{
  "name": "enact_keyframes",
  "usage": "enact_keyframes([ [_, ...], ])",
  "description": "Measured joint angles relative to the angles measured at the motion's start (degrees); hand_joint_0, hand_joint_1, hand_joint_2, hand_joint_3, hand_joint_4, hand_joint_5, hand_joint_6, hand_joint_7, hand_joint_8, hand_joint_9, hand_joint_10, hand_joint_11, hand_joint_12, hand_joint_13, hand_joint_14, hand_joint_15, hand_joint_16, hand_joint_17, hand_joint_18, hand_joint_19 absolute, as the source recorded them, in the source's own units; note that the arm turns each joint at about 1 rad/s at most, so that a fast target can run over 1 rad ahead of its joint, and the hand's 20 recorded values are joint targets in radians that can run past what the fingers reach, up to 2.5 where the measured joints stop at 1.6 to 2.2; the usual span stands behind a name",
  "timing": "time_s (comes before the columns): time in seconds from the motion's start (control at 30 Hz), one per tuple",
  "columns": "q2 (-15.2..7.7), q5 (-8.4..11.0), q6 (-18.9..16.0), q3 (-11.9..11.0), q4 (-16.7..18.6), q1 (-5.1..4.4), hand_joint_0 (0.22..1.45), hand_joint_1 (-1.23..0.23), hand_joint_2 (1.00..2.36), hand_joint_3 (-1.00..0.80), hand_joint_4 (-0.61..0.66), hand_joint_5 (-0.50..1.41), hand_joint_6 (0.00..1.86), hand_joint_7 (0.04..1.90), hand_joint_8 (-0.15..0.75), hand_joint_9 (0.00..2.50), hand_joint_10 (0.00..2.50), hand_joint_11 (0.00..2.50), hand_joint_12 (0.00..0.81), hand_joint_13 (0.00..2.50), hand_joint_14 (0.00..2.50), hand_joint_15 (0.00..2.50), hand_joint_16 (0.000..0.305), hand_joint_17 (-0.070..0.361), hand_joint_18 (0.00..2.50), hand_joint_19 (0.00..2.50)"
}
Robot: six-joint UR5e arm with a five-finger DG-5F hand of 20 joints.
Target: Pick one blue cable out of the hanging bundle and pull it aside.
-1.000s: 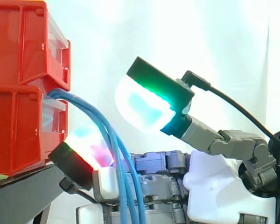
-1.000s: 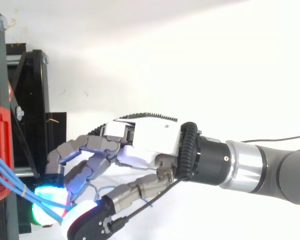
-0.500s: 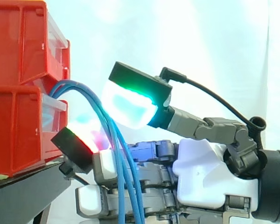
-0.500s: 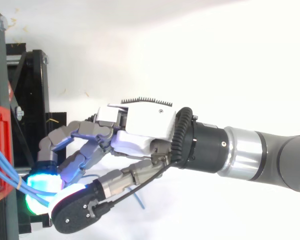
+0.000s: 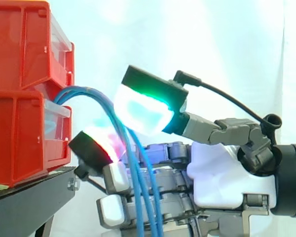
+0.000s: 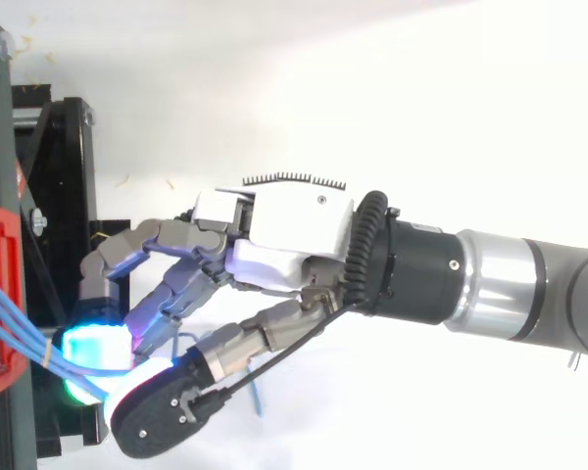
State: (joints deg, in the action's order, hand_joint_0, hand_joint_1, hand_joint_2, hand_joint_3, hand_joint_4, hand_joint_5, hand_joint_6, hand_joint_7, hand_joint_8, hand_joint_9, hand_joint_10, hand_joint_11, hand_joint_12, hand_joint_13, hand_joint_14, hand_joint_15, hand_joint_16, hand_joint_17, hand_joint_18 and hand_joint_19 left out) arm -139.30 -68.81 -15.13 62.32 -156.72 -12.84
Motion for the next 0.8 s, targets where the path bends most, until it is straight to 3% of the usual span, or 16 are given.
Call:
enact_keyframes([
  [0.17,0.67,0.0,-0.11,-0.04,-2.71,0.24,0.78,-0.98,1.0,-0.5,-0.1,-0.17,0.95,1.21,0.313,0.93,0.02,0.86,0.364,0.92,0.02,0.64,0.036,0.08,0.71,0.49],
  [0.33,0.8,-0.01,-0.22,-0.02,-3.72,0.52,0.69,-1.0,1.0,-0.5,0.02,-0.14,0.94,1.13,0.327,0.99,0.03,0.87,0.364,0.94,0.02,0.65,0.036,0.081,0.72,0.5],
  [0.4,0.82,-0.01,-0.27,-0.02,-3.8,0.58,0.64,-0.97,1.0,-0.5,0.08,-0.13,0.92,1.09,0.332,1.01,0.03,0.86,0.367,0.96,0.03,0.66,0.036,0.08,0.72,0.52],
  [0.63,0.81,-0.01,-0.3,-0.01,-3.75,0.69,0.49,-0.83,1.0,-0.5,0.11,-0.11,0.89,1.1,0.362,1.07,0.03,0.84,0.402,1.0,0.02,0.66,0.042,0.095,0.77,0.54],
  [0.8,0.81,-0.01,-0.18,-0.01,-3.62,0.72,0.51,-0.73,1.0,-0.5,0.11,-0.11,0.88,1.11,0.361,1.06,0.03,0.83,0.406,1.0,0.02,0.67,0.043,0.097,0.77,0.57],
])
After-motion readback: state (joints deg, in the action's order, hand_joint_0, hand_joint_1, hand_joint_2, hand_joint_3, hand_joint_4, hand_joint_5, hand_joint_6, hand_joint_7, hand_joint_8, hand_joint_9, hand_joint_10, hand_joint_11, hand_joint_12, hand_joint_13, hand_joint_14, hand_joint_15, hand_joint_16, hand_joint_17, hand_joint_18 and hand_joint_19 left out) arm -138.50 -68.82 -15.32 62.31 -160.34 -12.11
